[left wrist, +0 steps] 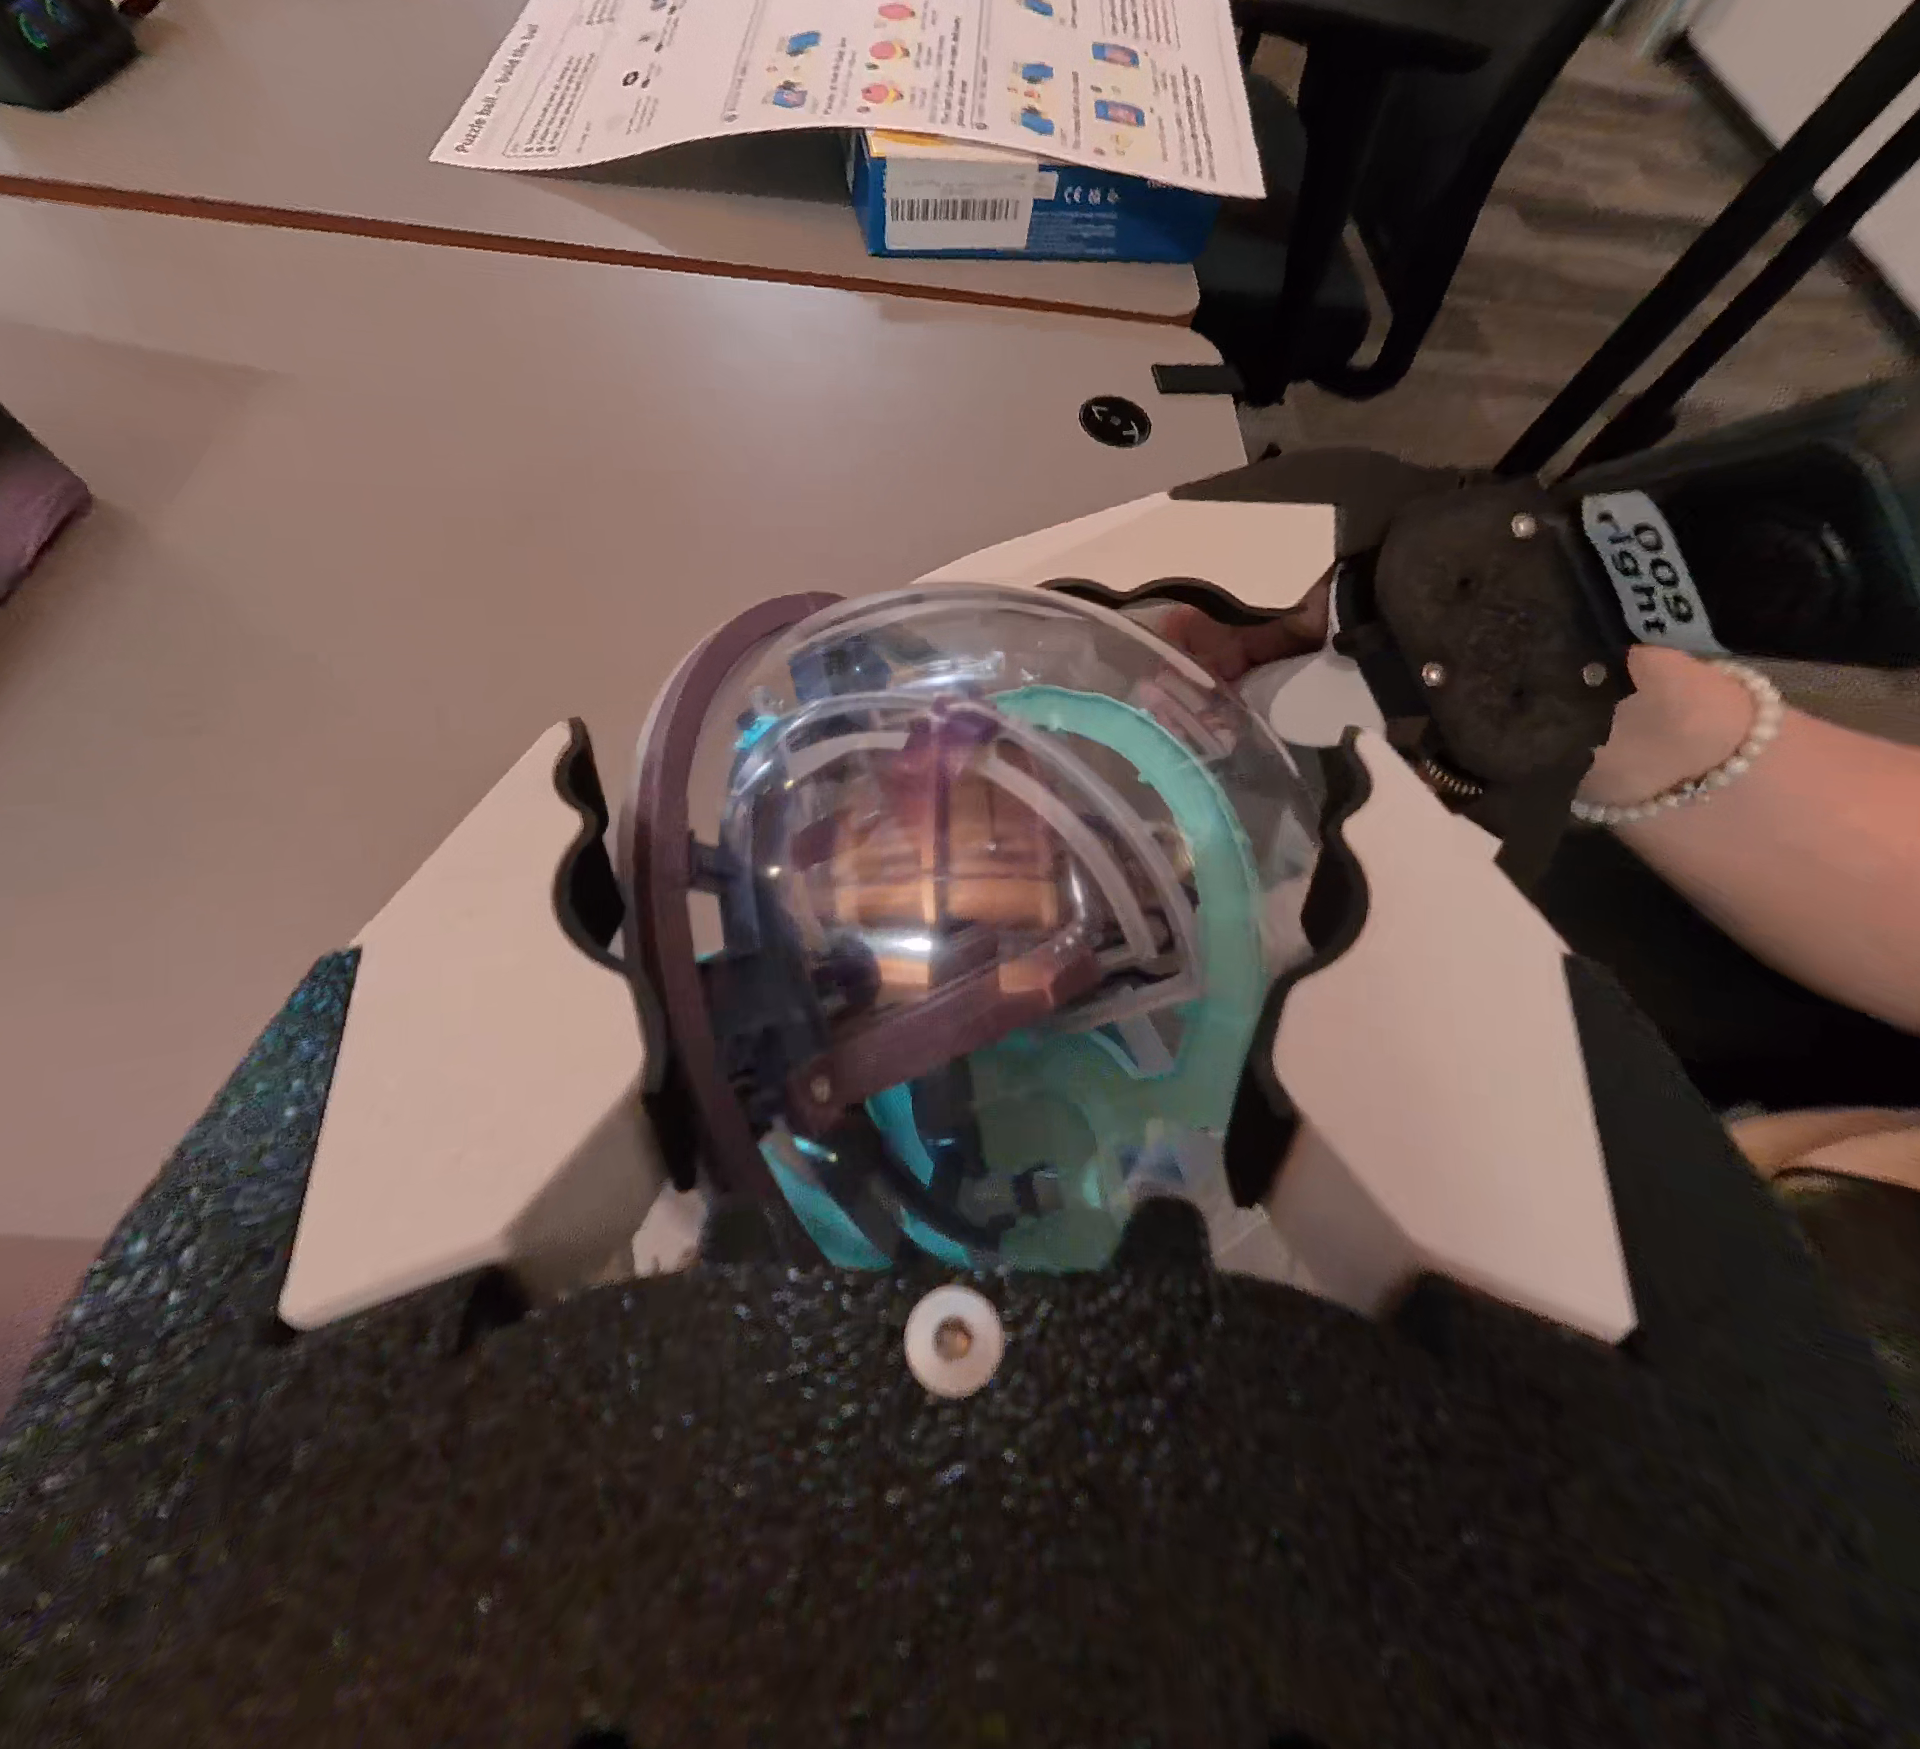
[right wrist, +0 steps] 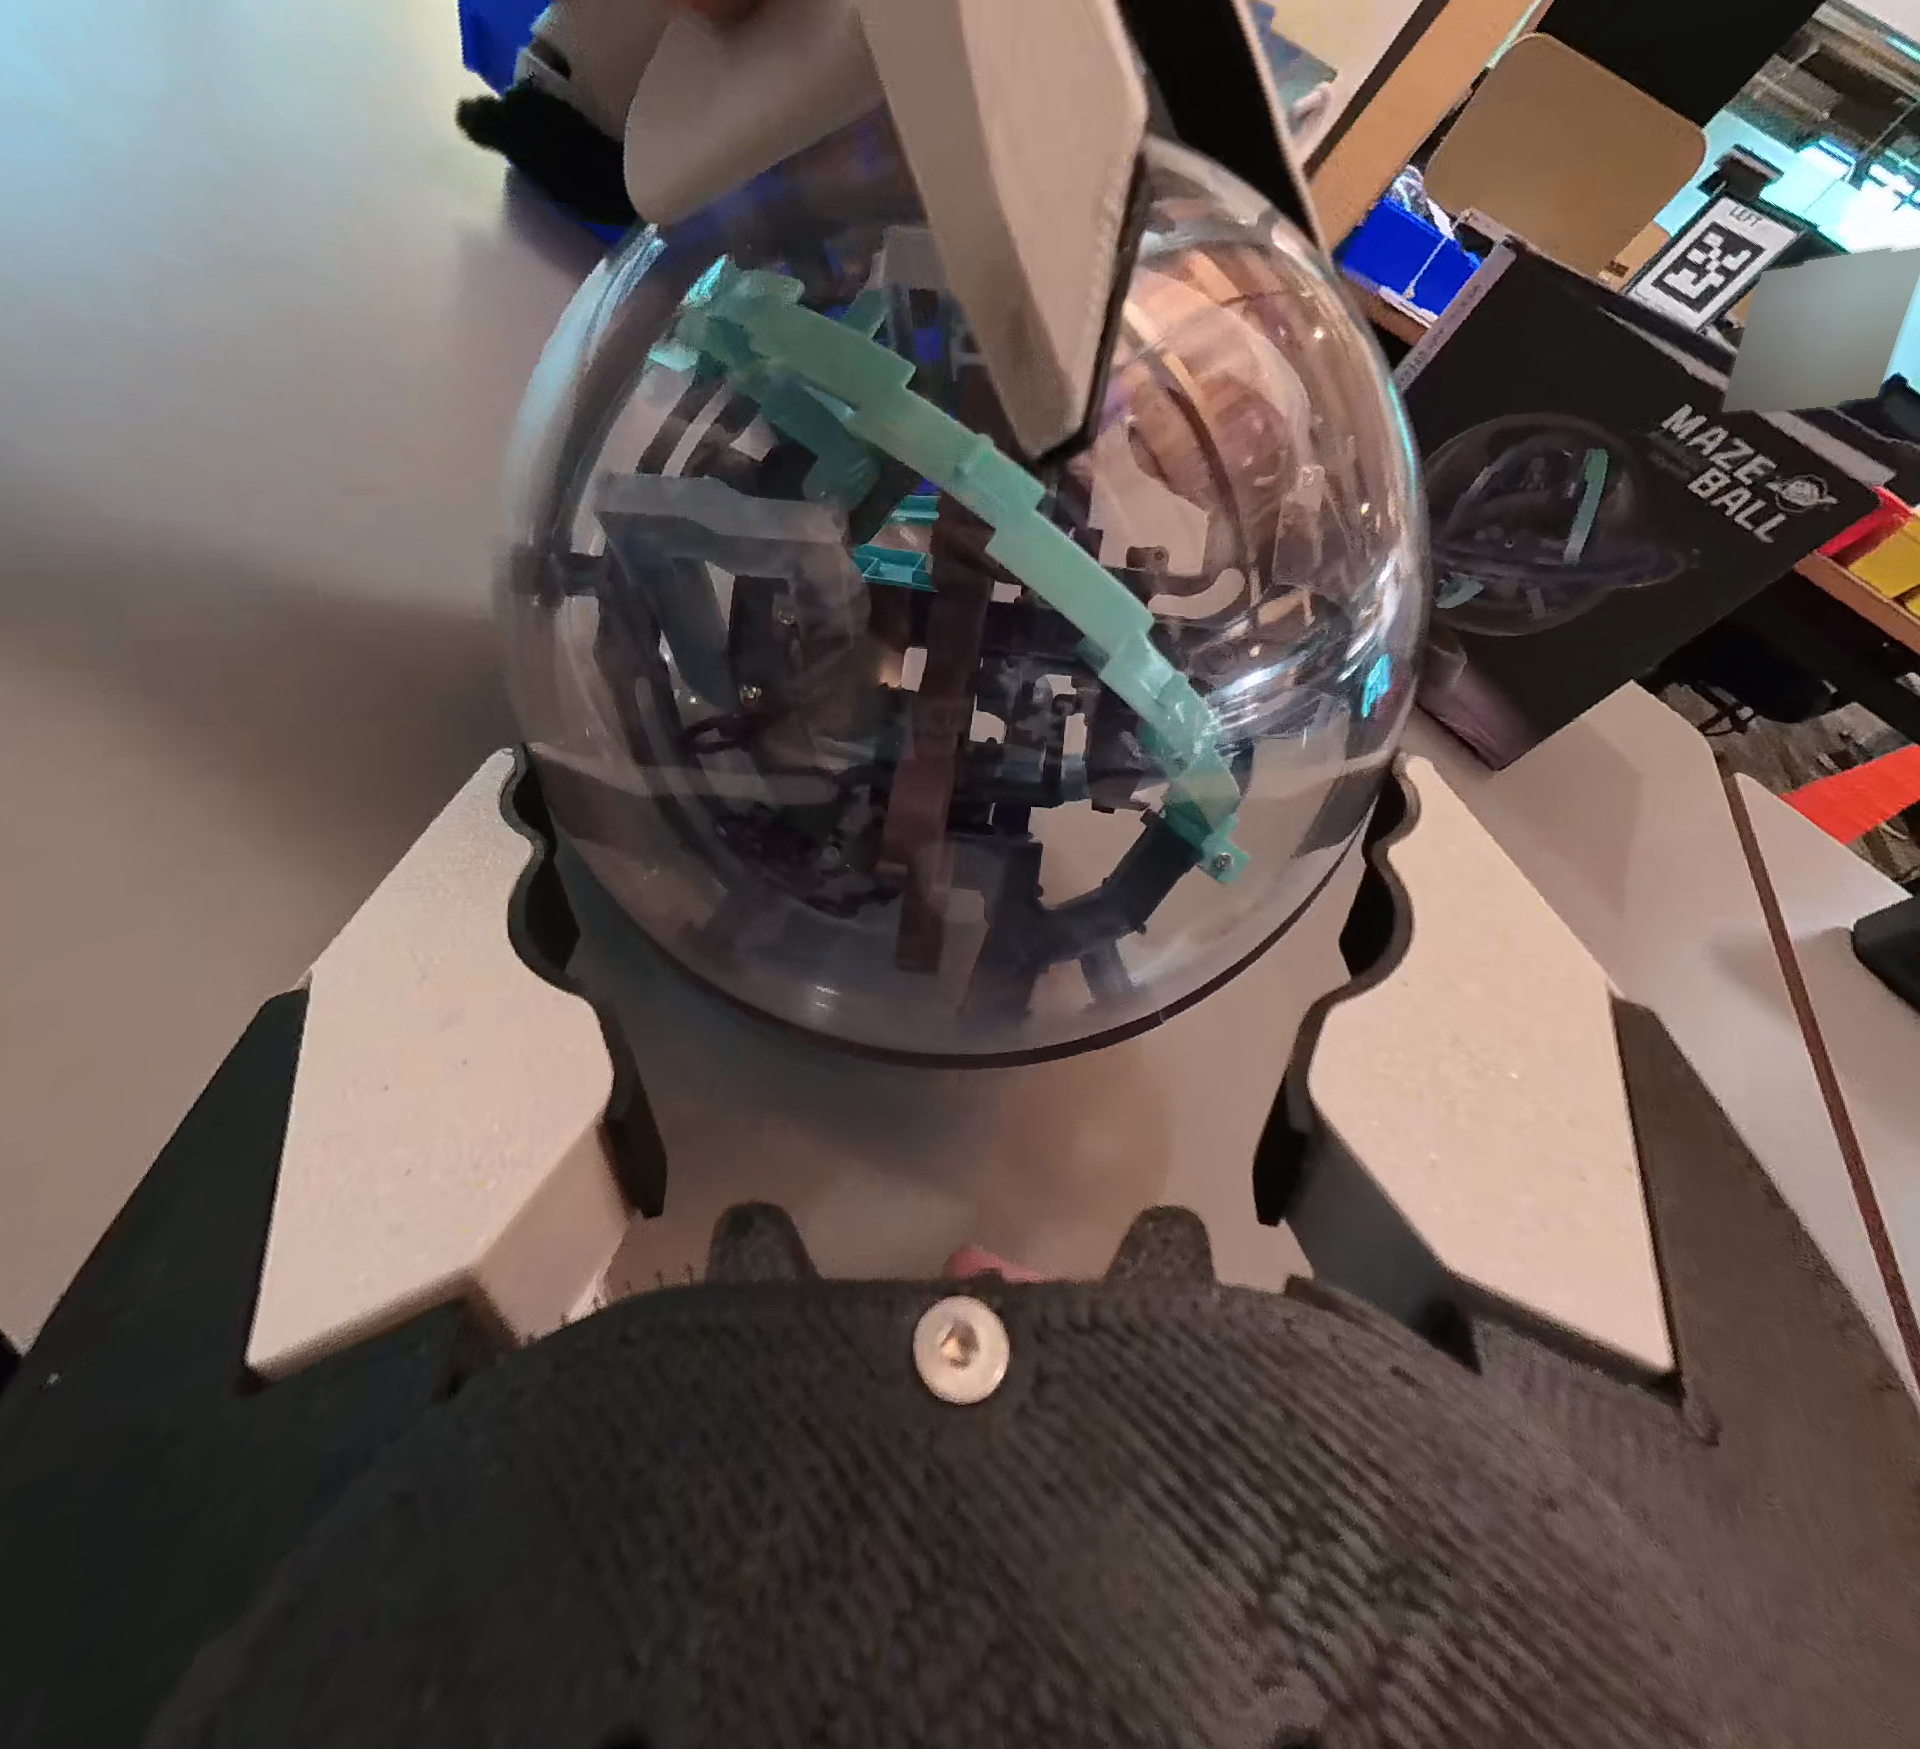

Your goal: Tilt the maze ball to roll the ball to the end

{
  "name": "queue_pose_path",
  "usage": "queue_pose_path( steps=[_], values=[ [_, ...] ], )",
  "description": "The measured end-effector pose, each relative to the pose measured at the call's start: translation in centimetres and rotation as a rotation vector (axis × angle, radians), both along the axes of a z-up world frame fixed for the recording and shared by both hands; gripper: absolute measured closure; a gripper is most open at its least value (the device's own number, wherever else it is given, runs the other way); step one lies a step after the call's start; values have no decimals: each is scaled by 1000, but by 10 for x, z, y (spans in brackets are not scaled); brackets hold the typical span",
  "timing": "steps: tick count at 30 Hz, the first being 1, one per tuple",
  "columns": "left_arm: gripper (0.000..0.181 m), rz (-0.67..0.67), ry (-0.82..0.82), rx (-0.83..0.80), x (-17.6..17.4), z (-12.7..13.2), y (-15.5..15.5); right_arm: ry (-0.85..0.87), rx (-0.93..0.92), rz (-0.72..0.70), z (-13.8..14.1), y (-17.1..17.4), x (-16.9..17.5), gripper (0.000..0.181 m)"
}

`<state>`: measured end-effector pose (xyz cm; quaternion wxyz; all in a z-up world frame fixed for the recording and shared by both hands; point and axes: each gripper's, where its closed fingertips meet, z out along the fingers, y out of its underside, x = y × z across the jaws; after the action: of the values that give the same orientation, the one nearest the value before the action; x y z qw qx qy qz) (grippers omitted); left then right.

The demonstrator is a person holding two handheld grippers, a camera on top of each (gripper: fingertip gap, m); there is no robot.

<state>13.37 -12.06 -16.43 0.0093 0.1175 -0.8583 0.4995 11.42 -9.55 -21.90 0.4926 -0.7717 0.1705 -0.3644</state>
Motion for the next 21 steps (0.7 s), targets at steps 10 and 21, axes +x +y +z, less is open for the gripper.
queue_pose_path(
  steps=[10,21],
  values=[
    [32,39,74,57,2,-19,1,-11,-44,-37,-6,-5,2,35],
    [36,26,-3,143,-8,-19,-8,13,-110,-62,-17,-18,-4,38]
  ],
)
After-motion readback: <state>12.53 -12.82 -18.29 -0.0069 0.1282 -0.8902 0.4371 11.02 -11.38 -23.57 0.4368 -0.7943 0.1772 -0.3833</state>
